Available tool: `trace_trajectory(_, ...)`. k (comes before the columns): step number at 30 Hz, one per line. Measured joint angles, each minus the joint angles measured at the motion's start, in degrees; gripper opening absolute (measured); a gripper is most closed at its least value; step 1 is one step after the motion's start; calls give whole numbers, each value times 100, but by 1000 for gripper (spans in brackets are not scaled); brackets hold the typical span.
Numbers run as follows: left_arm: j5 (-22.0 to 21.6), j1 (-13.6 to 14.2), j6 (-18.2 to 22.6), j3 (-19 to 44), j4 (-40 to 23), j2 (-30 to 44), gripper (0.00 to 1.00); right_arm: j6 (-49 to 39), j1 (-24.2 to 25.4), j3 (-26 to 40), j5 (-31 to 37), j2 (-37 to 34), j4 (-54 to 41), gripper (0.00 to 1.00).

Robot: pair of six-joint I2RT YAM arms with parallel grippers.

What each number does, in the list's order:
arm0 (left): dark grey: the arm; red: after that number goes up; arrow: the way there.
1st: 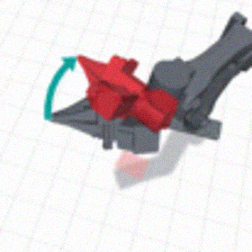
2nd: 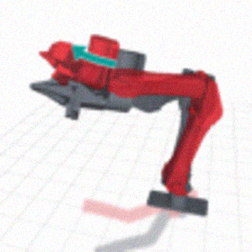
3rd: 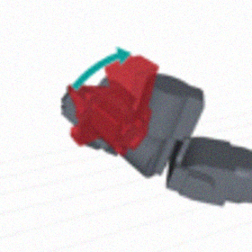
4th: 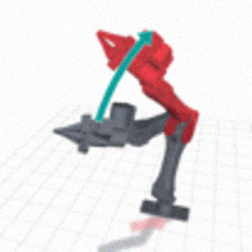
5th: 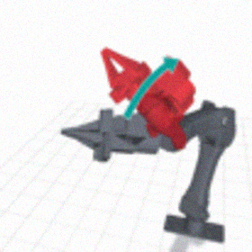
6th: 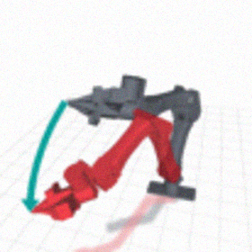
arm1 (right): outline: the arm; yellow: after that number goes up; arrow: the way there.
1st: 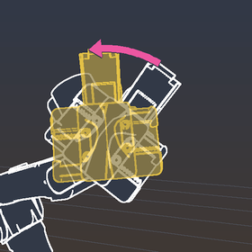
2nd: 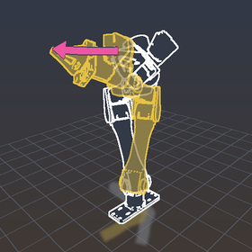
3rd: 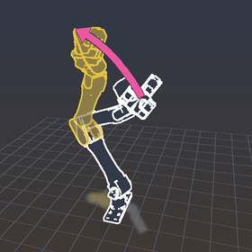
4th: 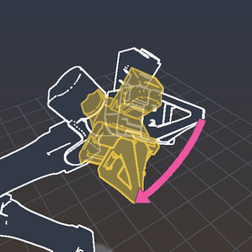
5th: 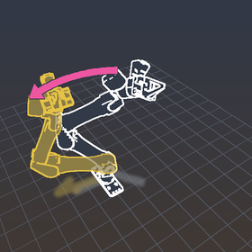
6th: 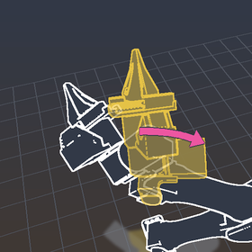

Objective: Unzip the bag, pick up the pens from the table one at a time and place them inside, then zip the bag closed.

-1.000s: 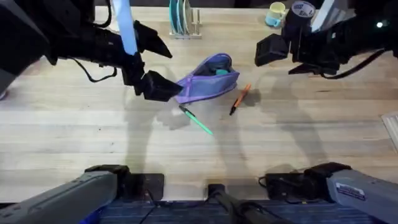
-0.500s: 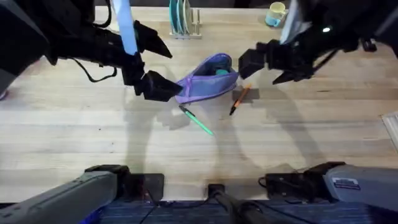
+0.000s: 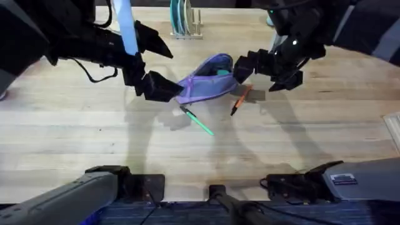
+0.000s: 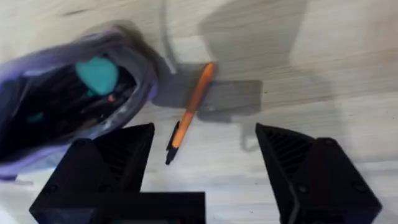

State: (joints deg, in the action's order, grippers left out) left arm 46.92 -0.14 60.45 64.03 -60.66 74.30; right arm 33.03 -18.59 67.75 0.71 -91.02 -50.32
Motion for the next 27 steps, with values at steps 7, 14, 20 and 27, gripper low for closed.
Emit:
trace_trajectory(7,-2,0,0,0,0,0,994,879,0,-591,236,0,461,996)
trace_trajectory(14,-2,0,0,0,0,0,994,1847,0,-1088,311,0,1125,996)
trace_trajectory(20,-2,0,0,0,0,0,994,2305,-73,-1097,806,0,1474,982)
trace_trajectory(27,-2,0,0,0,1,0,994,2333,-806,-1097,1779,0,1471,969)
